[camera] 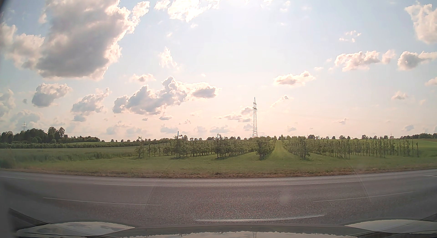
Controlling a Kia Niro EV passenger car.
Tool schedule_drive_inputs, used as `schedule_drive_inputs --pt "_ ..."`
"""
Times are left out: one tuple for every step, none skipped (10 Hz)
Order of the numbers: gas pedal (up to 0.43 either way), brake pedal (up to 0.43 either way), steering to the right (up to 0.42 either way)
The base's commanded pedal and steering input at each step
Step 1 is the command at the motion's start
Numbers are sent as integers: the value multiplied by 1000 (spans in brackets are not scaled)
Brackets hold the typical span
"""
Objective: Follow the waypoints while adhering to traffic rules and regulations
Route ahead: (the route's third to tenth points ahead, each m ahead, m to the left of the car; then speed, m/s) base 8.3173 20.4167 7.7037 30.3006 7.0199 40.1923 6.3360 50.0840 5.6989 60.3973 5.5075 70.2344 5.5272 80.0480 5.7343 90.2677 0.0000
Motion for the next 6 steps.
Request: schedule_drive_inputs --pt "0 445 0" --pt "0 445 0" --pt "0 427 0" --pt "0 421 0" --pt "0 421 0" --pt "0 415 0"
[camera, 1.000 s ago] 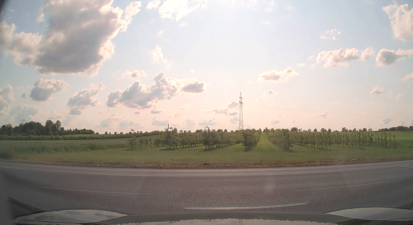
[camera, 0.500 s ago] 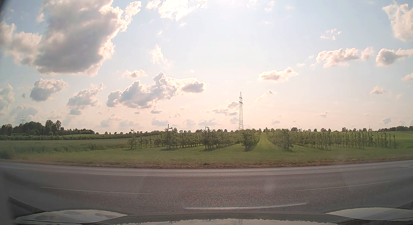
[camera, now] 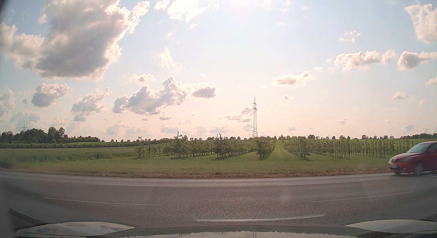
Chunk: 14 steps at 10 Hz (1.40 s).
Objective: Follow the waypoints while adhering to traffic rules and regulations
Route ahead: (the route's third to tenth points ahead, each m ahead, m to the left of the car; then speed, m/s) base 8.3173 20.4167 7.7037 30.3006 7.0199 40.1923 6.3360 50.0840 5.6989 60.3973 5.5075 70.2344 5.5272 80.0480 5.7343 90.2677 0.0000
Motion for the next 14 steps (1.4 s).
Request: schedule_drive_inputs --pt "0 415 -1" --pt "0 421 -1" --pt "0 433 -1" --pt "0 445 -2" --pt "0 445 -2" --pt "0 457 -2" --pt "0 457 -2" --pt "0 457 -2" --pt "0 463 -2" --pt "0 457 -1" --pt "0 470 -2" --pt "0 476 -1" --pt "0 476 -2" --pt "0 476 -1"
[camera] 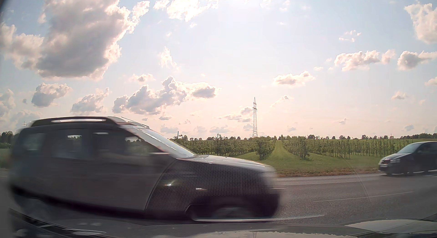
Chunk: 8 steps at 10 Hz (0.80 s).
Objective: Follow the waypoints while adhering to traffic rules and regulations
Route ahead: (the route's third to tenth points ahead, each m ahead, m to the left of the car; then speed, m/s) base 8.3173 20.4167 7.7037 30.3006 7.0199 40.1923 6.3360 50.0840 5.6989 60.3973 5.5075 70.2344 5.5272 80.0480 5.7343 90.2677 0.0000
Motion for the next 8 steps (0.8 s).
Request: schedule_drive_inputs --pt "0 476 -2" --pt "0 470 -2" --pt "0 445 -1" --pt "0 415 -2" --pt "0 402 -1" --pt "0 402 -2" --pt "0 421 -2" --pt "0 427 -2"
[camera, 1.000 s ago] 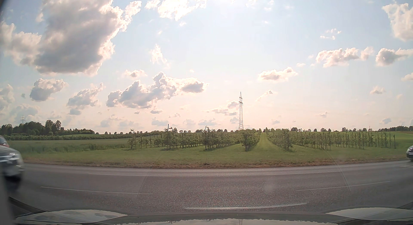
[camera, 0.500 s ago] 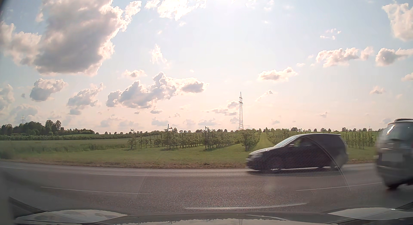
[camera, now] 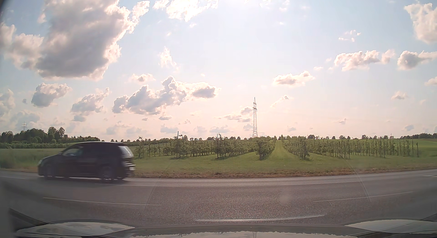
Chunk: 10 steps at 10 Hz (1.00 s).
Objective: Follow the waypoints while adhering to traffic rules and regulations
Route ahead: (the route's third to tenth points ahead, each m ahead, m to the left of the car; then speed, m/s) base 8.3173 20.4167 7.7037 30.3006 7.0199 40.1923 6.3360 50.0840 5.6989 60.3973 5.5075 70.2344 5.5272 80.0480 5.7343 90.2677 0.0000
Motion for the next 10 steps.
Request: schedule_drive_inputs --pt "0 433 -2" --pt "0 433 -2" --pt "0 433 -2" --pt "0 433 -1" --pt "0 433 -2" --pt "0 433 -2" --pt "0 433 -2" --pt "0 433 -2" --pt "0 433 -2" --pt "0 433 -2"
